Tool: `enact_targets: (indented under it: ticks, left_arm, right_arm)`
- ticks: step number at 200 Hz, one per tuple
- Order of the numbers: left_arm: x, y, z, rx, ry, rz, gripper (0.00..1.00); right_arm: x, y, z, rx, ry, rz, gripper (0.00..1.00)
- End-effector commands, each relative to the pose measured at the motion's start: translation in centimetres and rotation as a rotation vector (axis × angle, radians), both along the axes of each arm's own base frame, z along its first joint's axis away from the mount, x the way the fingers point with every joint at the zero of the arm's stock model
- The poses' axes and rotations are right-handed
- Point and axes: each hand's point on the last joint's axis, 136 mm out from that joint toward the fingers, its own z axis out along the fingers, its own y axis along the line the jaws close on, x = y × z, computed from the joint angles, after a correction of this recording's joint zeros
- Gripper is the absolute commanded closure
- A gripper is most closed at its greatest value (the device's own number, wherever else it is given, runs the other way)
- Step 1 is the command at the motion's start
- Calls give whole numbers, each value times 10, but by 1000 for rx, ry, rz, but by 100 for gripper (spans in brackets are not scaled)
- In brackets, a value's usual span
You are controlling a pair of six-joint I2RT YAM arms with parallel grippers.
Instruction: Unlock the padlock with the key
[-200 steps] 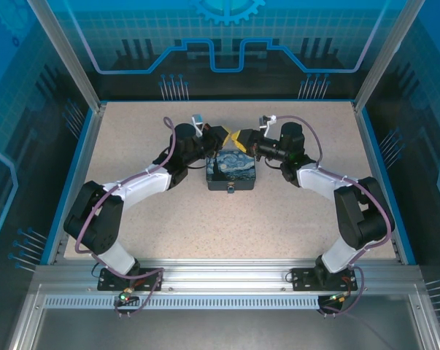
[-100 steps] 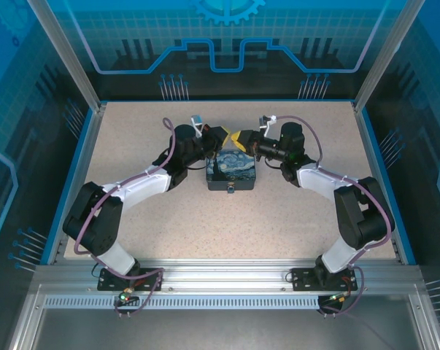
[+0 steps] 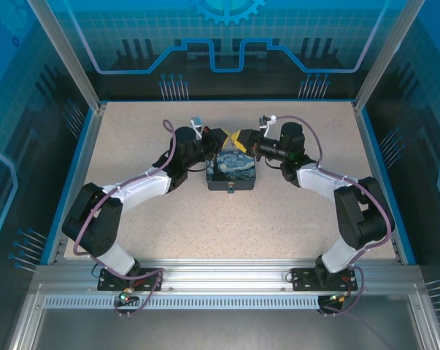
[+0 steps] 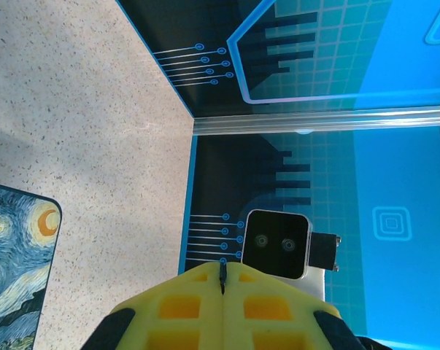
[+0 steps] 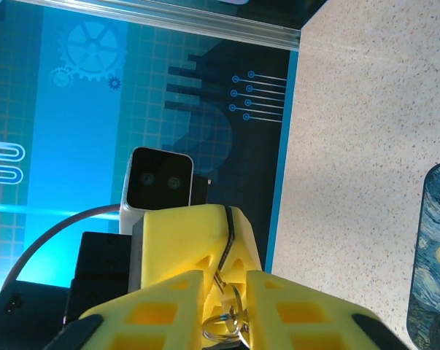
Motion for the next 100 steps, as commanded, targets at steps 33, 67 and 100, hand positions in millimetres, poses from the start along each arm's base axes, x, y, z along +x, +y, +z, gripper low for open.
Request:
enact_targets:
  ticks: [33,67,100]
  left_arm:
    - [-3,6,17,-7,-58,25,100]
    - [-2,6,19,-8,-62,28,100]
    - [-1,7,18,-7,-60,33,100]
  right_arm:
    - [0,-3,15,18,-51,5,99]
    - [-1,-3,15,19,-53,14,89]
    - [-4,0,17,23,-60,31,84]
